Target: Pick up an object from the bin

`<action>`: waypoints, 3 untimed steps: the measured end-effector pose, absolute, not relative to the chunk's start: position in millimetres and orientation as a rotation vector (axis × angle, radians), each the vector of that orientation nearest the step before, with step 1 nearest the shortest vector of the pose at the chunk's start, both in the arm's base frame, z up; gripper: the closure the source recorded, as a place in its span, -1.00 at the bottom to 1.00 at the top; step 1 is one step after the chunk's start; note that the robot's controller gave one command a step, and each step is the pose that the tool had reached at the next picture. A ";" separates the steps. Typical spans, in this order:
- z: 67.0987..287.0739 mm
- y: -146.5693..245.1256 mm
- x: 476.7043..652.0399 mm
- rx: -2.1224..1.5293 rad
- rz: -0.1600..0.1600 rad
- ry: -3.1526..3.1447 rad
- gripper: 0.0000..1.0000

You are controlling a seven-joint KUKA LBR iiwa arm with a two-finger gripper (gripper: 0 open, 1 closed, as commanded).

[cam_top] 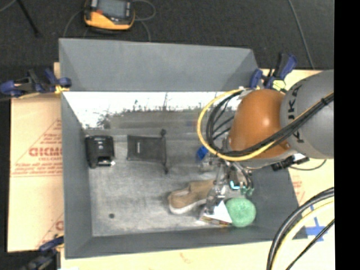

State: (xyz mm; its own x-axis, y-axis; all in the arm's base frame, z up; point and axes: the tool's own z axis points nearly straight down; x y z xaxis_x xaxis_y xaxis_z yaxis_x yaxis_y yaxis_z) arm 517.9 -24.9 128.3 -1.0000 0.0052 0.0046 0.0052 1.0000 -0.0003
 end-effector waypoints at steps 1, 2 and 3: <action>132.1 -25.0 519.9 -0.007 0.001 -3.144 -1.00; 88.4 -30.0 531.3 0.685 -0.014 -3.051 1.00; 88.4 -30.5 531.6 0.685 -0.013 -3.052 1.00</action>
Offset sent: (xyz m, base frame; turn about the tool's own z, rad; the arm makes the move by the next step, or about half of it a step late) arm 0.0078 -0.0111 -0.0583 -0.4500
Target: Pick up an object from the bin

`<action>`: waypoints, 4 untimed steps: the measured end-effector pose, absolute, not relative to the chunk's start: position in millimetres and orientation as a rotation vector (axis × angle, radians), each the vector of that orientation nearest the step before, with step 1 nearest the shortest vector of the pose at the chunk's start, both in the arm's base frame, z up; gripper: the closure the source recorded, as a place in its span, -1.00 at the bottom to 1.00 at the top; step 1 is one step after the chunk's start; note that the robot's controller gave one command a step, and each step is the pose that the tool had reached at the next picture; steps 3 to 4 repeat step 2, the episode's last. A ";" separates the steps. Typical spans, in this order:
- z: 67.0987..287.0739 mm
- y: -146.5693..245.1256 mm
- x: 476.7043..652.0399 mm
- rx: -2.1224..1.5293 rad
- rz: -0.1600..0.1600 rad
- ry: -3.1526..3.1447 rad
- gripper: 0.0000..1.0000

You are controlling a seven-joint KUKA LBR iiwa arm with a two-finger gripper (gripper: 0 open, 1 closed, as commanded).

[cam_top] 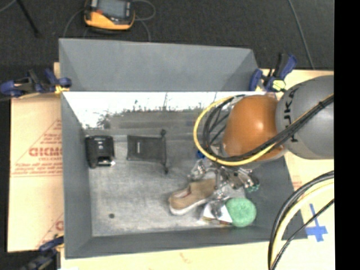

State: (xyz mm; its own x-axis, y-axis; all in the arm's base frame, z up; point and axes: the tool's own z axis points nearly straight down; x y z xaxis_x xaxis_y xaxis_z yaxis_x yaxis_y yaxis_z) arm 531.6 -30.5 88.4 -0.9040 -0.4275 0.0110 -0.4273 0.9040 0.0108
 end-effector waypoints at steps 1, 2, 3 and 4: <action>91.8 -31.4 528.4 0.689 -0.006 -3.058 1.00; 229.2 -17.7 524.1 0.697 0.001 -3.068 1.00; 229.2 -17.7 524.1 0.697 0.001 -3.068 1.00; 229.2 -17.7 524.1 0.697 0.001 -3.068 1.00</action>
Offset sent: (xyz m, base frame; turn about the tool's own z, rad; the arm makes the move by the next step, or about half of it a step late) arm -0.0089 0.0136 0.1399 -0.0102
